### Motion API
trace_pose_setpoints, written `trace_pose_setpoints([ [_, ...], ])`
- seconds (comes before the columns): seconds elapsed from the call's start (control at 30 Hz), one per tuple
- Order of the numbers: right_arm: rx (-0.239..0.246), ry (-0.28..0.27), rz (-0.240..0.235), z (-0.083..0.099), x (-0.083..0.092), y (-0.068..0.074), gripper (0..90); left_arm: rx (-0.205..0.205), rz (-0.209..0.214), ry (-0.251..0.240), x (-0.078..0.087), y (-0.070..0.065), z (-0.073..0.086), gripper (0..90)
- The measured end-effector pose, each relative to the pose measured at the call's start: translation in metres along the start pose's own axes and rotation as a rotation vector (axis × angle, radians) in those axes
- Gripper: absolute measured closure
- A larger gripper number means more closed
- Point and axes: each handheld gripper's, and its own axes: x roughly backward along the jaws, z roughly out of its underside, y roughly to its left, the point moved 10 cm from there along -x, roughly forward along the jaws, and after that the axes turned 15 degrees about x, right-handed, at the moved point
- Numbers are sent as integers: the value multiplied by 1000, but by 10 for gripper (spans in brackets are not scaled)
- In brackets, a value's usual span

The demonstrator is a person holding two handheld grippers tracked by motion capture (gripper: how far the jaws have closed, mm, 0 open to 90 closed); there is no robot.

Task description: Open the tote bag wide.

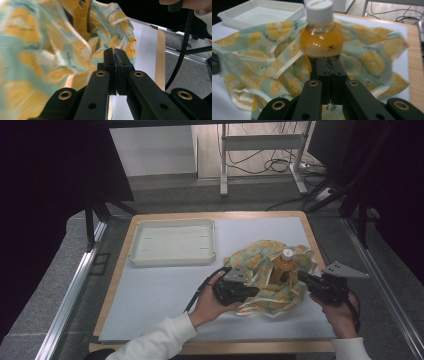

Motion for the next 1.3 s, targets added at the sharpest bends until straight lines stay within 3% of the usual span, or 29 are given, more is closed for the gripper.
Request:
trace_pose_setpoints([
  [0.07,6,17,-11,4,-5,3,875,2,-1,15,-7,1,0,885],
  [0.1,8,28,-17,6,-8,5,875,27,6,40,-22,5,-1,883],
  [0.17,9,45,-24,11,-15,8,879,47,11,57,-33,8,-2,880],
  [0.33,23,86,-58,25,-28,18,880,63,-19,82,-46,21,0,881],
  [0.57,28,99,-83,28,-38,26,881,78,-47,90,-51,29,0,884],
  [0.73,66,134,-85,33,-47,34,881,79,-88,96,-61,36,-2,881],
  [0.87,35,171,-87,46,-50,29,882,108,-136,112,-72,56,-3,882],
  [1.03,-4,200,-93,63,-49,22,887,199,-167,84,-83,86,-15,887],
  [1.3,-5,235,-100,75,-47,21,890,233,-223,63,-93,115,-26,888],
])
